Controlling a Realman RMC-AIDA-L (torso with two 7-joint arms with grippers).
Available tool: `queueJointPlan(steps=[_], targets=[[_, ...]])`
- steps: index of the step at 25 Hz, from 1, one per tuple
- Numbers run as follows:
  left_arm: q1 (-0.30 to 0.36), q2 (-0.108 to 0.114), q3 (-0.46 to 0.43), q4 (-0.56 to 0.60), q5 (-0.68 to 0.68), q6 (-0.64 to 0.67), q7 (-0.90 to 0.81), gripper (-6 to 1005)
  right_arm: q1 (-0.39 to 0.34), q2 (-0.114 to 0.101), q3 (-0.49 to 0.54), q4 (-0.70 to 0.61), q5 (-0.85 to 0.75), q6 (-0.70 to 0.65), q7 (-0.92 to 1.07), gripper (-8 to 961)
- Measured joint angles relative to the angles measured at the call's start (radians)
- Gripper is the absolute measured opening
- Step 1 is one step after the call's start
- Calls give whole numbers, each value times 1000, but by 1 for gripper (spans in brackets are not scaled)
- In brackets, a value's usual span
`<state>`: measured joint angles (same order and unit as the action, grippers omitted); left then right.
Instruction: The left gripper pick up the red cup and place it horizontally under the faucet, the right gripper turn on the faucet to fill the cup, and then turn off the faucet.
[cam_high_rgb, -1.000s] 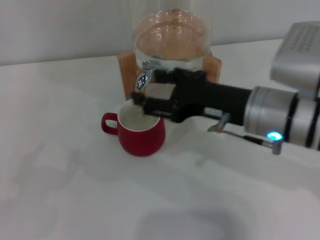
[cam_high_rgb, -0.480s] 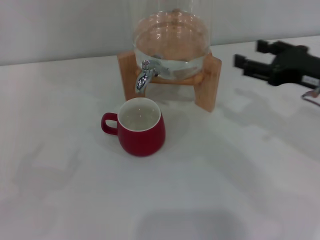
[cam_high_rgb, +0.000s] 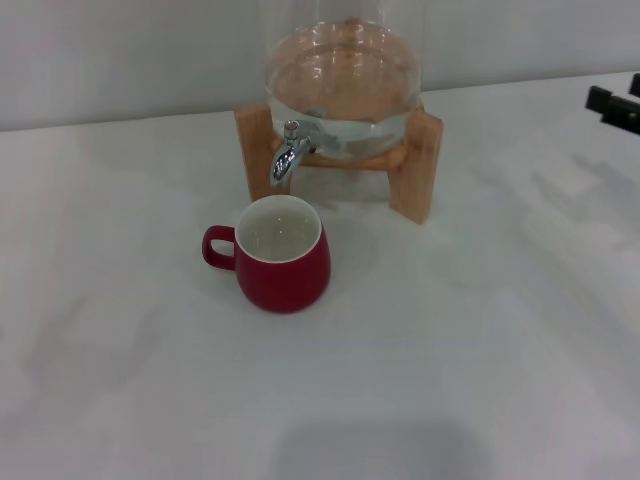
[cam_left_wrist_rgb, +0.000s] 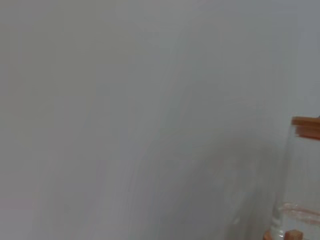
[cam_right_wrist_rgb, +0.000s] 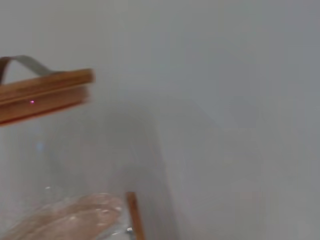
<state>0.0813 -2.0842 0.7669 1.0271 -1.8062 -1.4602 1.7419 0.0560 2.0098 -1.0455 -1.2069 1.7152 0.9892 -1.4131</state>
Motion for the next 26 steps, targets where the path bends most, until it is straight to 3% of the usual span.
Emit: queueJointPlan(steps=[9,20,26], targets=[[-4,2,4,-8,-15,-31,-3,841,43,-2,199,90,19,170,-58,783],[-56,4,-4,-49,-19,-110,-66,863,47,-3,214,122,14,197,-89,783],[-83,6,-78,-112,-17,-111,-118,863,46,-5,226,120,18,198,-91,782]])
